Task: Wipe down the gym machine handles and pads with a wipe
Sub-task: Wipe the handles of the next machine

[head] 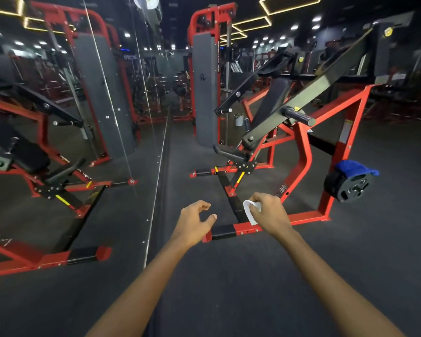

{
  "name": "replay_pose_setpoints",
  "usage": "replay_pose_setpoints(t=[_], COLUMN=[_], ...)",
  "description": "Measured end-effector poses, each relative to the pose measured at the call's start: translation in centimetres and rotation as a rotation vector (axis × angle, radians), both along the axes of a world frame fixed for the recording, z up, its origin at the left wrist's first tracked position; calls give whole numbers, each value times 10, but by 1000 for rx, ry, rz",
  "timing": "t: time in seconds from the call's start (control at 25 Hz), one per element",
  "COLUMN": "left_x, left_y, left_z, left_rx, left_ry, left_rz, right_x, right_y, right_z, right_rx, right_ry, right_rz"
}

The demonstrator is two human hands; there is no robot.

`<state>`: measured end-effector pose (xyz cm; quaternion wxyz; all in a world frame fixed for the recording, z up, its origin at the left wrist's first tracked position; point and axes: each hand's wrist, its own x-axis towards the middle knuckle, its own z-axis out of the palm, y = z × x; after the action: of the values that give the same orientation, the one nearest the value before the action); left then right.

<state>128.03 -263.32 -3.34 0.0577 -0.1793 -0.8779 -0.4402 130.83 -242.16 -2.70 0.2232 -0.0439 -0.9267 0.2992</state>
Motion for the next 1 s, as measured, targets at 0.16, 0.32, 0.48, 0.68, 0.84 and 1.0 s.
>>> replay_pose_setpoints(t=[0.16,0.32,0.48,0.68,0.84,1.0], left_x=[-66,-161,-269,-393,-516,-626], left_y=[26,55,86,117,140,160], left_z=[-4,-2,15,18,12,9], left_rx=[-18,-19,25,61,59,19], left_ry=[-5,6,13,33,71,86], left_rz=[-61,-94,-92,-124,-186,-293], right_x=[-65,-153,-250,-363,-463,-561], right_y=[26,52,86,117,138,160], right_z=[-5,-8,8,20,12,5], right_rx=[-9,-17,-11,-26,-54,-63], right_ry=[-3,-23,-44,5,26,82], right_rz=[-32,-53,-100,-118,-169,-295])
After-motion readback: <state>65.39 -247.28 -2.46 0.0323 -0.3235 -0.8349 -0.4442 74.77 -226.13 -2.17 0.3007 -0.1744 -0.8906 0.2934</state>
